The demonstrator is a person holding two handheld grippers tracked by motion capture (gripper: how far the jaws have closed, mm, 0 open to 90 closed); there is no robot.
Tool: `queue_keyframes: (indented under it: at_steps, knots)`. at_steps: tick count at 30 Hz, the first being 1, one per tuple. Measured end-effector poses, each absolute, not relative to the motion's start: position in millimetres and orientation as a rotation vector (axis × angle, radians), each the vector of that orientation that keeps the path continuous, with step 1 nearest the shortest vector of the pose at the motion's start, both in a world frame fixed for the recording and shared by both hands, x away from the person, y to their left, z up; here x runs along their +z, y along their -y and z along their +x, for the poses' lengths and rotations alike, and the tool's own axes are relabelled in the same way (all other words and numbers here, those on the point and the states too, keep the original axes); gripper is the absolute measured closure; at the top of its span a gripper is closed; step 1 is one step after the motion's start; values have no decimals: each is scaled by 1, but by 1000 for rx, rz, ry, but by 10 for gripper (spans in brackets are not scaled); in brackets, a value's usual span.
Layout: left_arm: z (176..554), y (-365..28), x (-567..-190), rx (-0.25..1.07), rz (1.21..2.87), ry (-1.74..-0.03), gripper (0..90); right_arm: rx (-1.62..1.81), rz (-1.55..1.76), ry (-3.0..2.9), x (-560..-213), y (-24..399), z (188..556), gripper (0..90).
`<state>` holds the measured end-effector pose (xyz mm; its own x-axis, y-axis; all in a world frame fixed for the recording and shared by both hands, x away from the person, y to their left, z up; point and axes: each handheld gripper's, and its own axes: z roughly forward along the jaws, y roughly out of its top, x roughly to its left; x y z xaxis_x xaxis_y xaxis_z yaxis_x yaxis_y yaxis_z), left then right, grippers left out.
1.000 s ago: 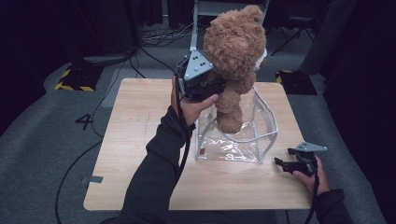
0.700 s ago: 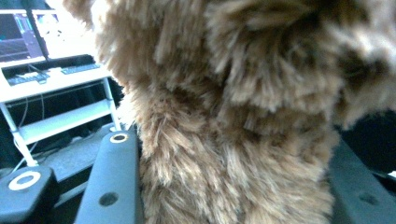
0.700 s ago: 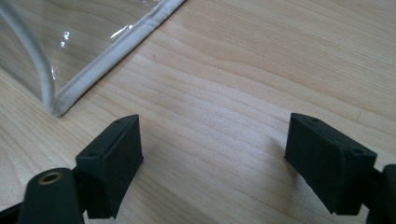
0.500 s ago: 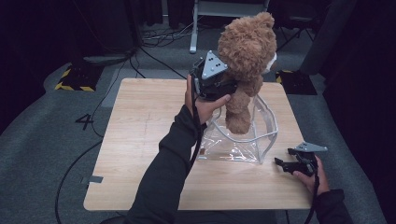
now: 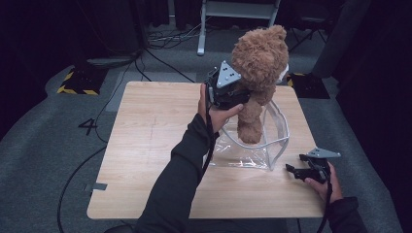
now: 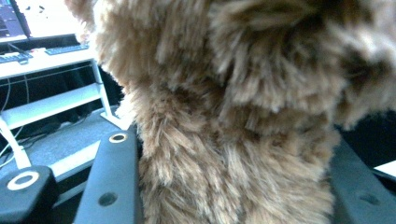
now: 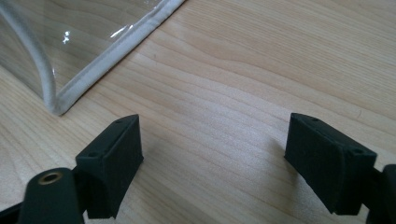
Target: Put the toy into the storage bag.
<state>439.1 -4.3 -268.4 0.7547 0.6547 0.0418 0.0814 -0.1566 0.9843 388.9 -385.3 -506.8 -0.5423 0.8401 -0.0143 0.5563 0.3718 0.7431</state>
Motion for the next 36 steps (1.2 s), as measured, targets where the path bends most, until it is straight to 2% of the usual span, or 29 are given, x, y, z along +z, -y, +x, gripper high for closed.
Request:
queue_keyframes:
  at_steps: [9, 16, 19, 26, 31, 36]
  knots:
    - [443, 5, -288, 555, 1754, -613, 501, 990, 1215, -2246, -507, 385, 389, 188]
    - [435, 5, -289, 559, 1760, -580, 496, 990, 1215, -2246, -507, 385, 389, 188]
    - [431, 3, -288, 513, 1735, -558, 496, 990, 1216, -2246, -507, 385, 389, 188]
    - [430, 15, -292, 597, 1817, -558, 494, 990, 1215, -2246, -507, 385, 389, 188]
    - [425, 31, -294, 669, 1913, -497, 489, 990, 1215, -2246, -507, 385, 389, 188]
    - [424, 39, -298, 666, 1959, -475, 488, 989, 1214, -2247, -507, 385, 389, 188]
